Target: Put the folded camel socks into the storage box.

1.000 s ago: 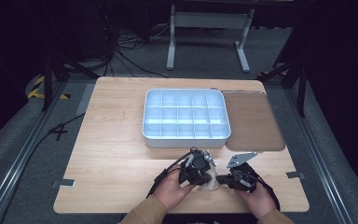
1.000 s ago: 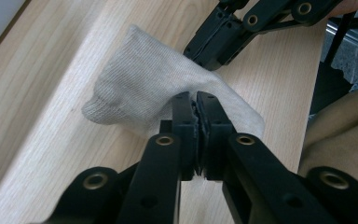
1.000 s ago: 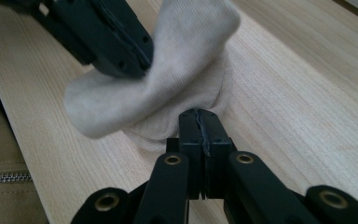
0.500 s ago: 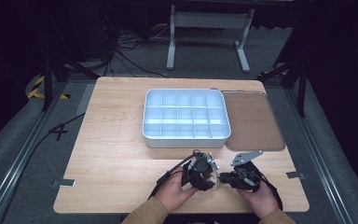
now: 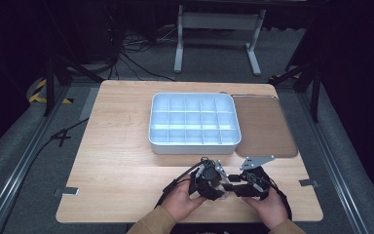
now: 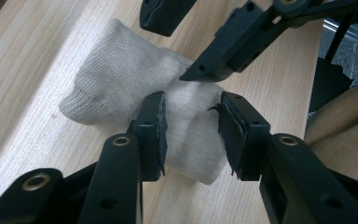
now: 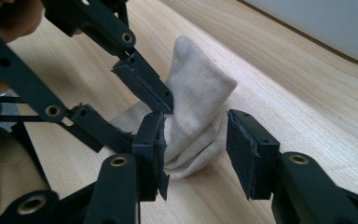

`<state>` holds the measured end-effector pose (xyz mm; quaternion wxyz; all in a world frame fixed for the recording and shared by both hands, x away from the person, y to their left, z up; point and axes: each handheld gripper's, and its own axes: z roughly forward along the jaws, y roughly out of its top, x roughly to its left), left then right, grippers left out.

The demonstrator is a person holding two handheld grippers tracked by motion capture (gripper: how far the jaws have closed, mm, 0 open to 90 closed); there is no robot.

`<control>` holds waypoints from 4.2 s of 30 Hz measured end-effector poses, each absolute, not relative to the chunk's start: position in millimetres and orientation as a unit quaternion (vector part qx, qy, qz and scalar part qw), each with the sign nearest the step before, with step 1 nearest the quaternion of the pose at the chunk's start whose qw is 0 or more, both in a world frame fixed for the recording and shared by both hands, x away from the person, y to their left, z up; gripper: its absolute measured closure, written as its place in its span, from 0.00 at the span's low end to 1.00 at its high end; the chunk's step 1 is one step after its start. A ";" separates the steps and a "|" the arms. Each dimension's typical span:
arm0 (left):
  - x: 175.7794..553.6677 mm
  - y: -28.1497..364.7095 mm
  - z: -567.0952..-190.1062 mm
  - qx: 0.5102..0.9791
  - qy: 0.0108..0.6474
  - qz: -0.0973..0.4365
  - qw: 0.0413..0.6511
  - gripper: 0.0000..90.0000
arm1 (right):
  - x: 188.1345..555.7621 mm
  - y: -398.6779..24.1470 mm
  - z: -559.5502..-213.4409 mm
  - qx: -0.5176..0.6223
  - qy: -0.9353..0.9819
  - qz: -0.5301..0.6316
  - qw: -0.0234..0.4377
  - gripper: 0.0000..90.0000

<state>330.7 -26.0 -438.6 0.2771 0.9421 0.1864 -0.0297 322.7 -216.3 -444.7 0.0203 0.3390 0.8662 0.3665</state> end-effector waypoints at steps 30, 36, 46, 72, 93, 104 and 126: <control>324.7 3.4 -444.4 0.942 0.219 -0.039 0.251 0.65 | 349.6 -206.6 -464.6 0.311 0.884 0.341 -0.068 0.63; 324.7 15.8 -441.0 0.936 0.232 -0.032 0.261 0.65 | 351.6 -203.2 -463.7 0.298 0.884 0.345 -0.099 0.83; 323.9 58.1 -428.7 0.926 0.258 -0.022 0.276 0.64 | 346.8 -190.6 -452.5 0.282 0.898 0.330 -0.079 0.87; 316.9 107.1 -422.6 0.911 0.291 -0.004 0.292 0.64 | 347.1 -199.5 -414.7 0.293 0.885 0.358 -0.048 0.87; 319.7 116.6 -421.8 0.909 0.301 -0.001 0.289 0.64 | 358.3 -215.9 -380.2 0.311 0.869 0.385 -0.014 0.87; 319.6 116.2 -422.4 0.909 0.300 -0.001 0.288 0.64 | 366.4 -225.2 -362.6 0.322 0.861 0.394 0.000 0.87; 320.2 116.5 -424.0 0.910 0.303 -0.006 0.285 0.65 | 395.3 -251.9 -338.1 0.365 0.845 0.389 0.042 0.87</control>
